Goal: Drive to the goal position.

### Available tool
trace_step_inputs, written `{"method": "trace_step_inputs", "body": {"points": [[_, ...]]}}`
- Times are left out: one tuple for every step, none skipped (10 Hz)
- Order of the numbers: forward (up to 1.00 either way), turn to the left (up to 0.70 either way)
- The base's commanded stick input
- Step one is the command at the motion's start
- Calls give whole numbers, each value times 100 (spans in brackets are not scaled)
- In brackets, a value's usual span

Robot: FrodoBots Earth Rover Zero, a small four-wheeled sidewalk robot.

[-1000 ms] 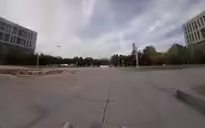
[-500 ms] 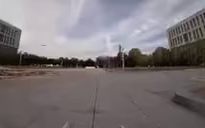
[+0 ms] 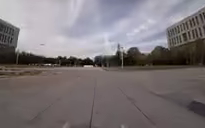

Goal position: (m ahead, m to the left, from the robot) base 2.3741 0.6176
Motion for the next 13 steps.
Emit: {"method": "trace_step_inputs", "body": {"points": [[99,0],[99,0],[99,0],[99,0],[99,0],[100,0],[100,0],[100,0],[100,0],[100,0],[100,0],[100,0],[100,0]]}}
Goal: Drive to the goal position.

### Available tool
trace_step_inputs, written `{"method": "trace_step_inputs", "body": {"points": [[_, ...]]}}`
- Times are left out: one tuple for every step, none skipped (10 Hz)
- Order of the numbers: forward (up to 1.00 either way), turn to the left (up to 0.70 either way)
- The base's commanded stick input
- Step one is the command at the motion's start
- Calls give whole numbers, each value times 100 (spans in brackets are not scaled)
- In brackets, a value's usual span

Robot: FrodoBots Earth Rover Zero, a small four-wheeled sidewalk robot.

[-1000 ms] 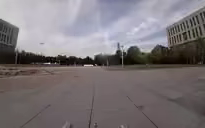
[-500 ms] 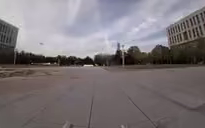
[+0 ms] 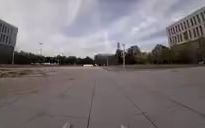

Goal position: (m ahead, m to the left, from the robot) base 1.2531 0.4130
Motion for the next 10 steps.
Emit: {"method": "trace_step_inputs", "body": {"points": [[100,0],[52,0],[0,0],[0,0],[0,0],[0,0],[0,0],[0,0],[0,0],[0,0]]}}
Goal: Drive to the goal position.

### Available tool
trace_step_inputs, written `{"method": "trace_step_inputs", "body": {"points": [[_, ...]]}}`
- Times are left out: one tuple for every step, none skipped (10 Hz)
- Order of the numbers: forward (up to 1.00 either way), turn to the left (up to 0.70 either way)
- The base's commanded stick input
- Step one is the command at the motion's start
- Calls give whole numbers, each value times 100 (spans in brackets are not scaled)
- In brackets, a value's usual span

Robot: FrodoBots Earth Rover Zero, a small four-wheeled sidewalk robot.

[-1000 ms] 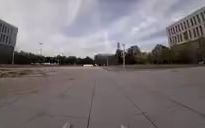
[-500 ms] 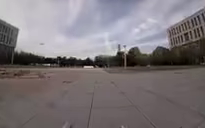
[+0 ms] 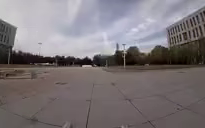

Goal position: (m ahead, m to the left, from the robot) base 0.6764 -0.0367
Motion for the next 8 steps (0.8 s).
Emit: {"method": "trace_step_inputs", "body": {"points": [[0,0],[6,0],[22,0],[94,0],[95,0],[95,0],[95,0],[95,0]]}}
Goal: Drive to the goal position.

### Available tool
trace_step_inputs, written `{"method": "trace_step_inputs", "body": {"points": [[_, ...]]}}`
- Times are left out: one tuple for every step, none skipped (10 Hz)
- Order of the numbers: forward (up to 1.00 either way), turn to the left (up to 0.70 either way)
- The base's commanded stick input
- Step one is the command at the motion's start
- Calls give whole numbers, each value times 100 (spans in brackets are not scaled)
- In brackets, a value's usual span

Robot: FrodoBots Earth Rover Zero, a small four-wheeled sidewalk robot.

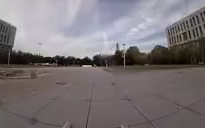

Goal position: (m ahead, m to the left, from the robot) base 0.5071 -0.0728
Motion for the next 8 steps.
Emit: {"method": "trace_step_inputs", "body": {"points": [[96,0],[97,0],[98,0],[92,0],[10,0],[0,0],[0,0],[0,0]]}}
